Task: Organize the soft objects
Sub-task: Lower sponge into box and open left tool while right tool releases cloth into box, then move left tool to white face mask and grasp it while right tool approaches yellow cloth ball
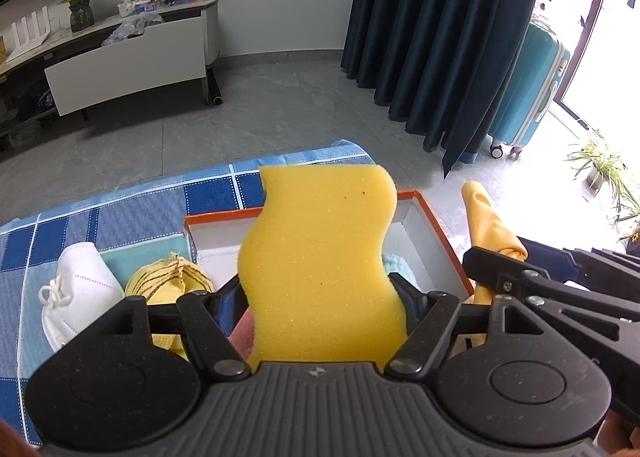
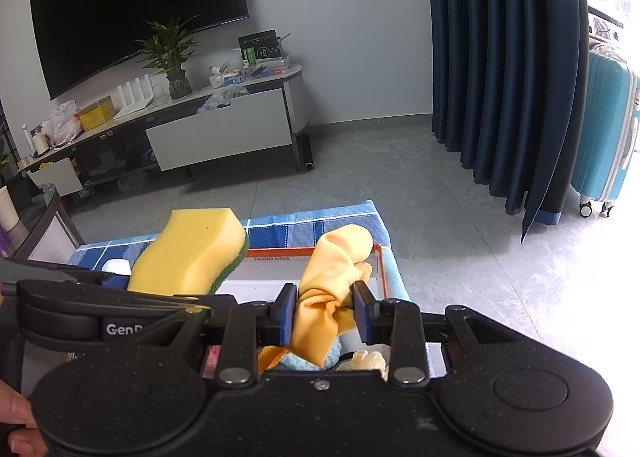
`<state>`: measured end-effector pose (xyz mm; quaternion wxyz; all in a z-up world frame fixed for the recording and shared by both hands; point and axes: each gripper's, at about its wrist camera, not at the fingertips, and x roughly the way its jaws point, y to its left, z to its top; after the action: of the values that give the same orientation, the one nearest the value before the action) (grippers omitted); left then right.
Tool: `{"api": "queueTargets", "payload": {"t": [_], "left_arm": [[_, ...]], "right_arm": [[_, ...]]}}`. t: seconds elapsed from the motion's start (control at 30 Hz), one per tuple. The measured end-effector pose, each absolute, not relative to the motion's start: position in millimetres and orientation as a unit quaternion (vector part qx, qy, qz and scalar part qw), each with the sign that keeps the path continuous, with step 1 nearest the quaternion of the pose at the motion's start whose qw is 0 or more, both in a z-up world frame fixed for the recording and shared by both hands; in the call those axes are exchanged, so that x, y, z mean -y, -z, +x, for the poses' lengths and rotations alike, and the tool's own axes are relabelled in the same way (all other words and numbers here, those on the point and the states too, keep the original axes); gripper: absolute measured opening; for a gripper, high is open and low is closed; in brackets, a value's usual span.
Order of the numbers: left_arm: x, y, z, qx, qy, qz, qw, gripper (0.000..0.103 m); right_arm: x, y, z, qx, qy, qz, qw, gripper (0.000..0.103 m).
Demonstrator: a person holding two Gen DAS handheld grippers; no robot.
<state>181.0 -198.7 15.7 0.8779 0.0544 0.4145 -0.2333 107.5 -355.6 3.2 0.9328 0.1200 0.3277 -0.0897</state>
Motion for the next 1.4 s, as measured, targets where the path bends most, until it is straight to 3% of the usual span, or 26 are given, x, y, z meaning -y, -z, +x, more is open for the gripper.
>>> {"api": "queueTargets", "payload": {"t": [0.23, 0.37, 0.4, 0.8, 1.4], "left_arm": [[198, -12, 193, -0.426, 0.228, 0.041, 0.874, 0.083], [188, -19, 192, -0.423, 0.228, 0.022, 0.877, 0.089], [187, -20, 191, -0.42, 0.227, 0.022, 0.879, 0.09], [161, -42, 153, -0.392, 0.194, 0.025, 0.899, 0.096], [78, -31, 114, -0.403, 0.117, 0.0, 0.908, 0.097]], "right_arm": [[369, 3, 118, -0.321, 0.093, 0.147, 0.931, 0.044], [376, 0, 115, -0.308, 0.088, 0.166, 0.933, 0.071], [375, -2, 114, -0.304, 0.092, 0.161, 0.934, 0.073], [345, -28, 84, -0.283, 0.095, 0.114, 0.948, 0.075], [280, -27, 62, -0.308, 0.044, 0.091, 0.946, 0.076]]}}
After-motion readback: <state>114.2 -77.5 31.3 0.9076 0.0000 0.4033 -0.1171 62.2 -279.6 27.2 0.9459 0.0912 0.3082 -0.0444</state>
